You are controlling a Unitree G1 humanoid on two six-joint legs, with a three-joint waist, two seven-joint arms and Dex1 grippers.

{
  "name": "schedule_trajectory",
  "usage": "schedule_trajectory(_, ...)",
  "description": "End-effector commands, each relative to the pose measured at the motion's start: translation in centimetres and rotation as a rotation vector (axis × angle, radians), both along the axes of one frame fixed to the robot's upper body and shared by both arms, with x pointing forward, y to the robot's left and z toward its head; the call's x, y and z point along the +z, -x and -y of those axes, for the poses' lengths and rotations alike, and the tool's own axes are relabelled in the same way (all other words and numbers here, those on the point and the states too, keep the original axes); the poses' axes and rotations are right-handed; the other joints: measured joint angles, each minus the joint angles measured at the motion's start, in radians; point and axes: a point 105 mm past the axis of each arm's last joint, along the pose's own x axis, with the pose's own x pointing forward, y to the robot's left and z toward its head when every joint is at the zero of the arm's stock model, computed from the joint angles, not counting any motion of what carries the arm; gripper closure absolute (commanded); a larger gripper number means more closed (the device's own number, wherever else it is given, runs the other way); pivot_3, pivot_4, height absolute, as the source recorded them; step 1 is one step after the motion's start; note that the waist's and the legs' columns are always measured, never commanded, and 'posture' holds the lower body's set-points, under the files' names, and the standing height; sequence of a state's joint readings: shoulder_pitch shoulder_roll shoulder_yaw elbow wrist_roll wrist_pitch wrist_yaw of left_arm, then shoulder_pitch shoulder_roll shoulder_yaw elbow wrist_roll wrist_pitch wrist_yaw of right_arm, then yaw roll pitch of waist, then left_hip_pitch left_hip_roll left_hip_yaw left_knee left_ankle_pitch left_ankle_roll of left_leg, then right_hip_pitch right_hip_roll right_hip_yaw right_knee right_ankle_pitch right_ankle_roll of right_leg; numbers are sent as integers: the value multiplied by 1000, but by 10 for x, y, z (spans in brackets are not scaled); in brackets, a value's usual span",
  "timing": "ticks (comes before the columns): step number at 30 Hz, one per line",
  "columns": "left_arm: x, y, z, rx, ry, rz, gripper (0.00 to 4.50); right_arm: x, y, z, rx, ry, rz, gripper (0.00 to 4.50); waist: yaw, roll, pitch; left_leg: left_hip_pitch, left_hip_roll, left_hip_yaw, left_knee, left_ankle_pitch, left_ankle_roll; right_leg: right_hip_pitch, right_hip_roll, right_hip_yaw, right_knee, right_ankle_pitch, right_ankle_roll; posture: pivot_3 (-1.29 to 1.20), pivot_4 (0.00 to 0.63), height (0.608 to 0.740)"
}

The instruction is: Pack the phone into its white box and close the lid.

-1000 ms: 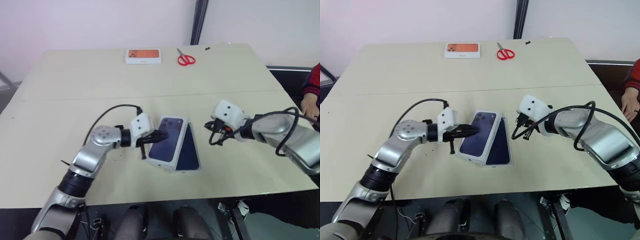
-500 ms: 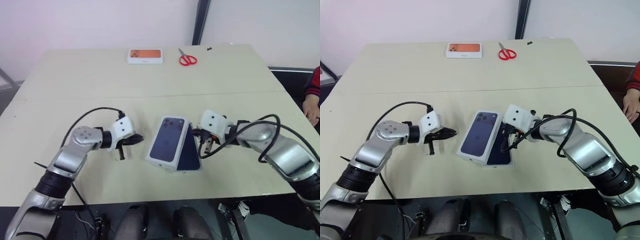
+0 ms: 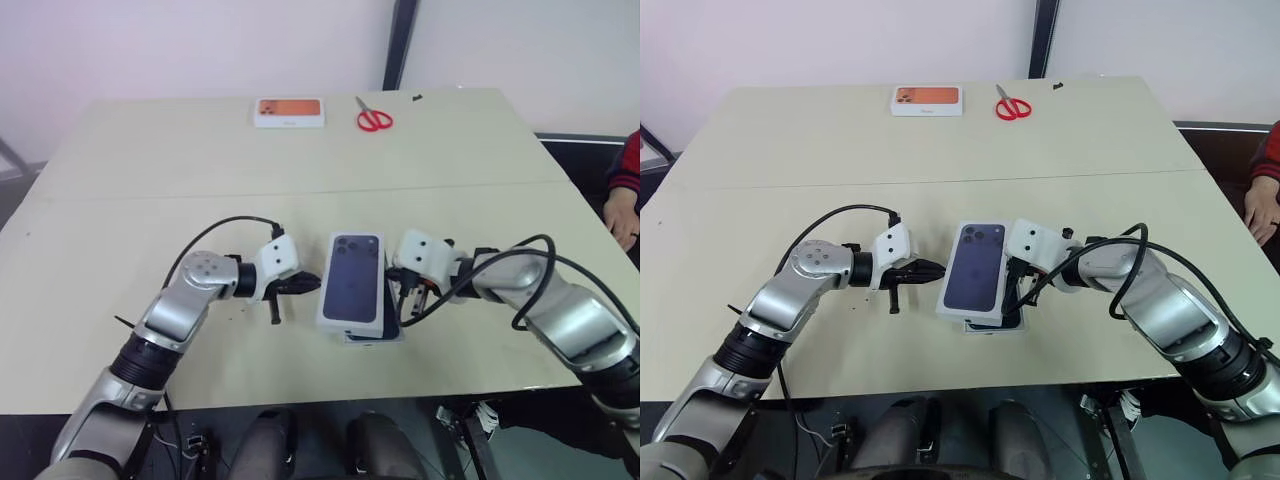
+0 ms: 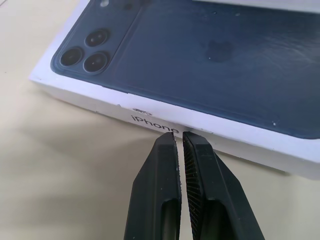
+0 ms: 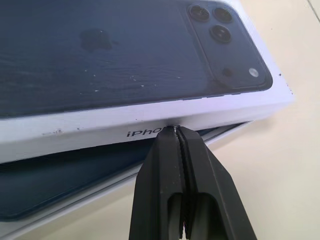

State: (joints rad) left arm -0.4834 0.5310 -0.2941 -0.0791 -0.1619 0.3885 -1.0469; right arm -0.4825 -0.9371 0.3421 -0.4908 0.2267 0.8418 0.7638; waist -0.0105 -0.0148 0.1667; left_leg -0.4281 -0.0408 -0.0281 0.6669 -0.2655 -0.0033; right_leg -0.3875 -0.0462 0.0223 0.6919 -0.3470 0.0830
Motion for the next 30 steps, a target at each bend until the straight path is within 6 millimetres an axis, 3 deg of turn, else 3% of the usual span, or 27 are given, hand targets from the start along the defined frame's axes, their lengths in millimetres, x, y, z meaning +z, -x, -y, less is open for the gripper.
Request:
schedule_trajectory(1, 13, 14, 18, -92, 49, 33, 4195, 9, 7, -6, 51, 4, 35, 4439, 0, 0, 0, 0, 0, 0, 0, 0, 0, 0, 0, 0, 0, 0, 0, 0, 150, 740)
schedule_trajectory(15, 12, 26, 35, -151, 49, 28, 4195, 3, 10, 4, 40, 28, 21, 4439, 0, 0, 0, 0, 0, 0, 0, 0, 0, 0, 0, 0, 0, 0, 0, 0, 150, 740)
schedule_trajectory(30, 14, 12, 27, -88, 48, 56, 4195, -1, 19, -5, 61, 12, 1, 4439, 0, 0, 0, 0, 0, 0, 0, 0, 0, 0, 0, 0, 0, 0, 0, 0, 150, 740)
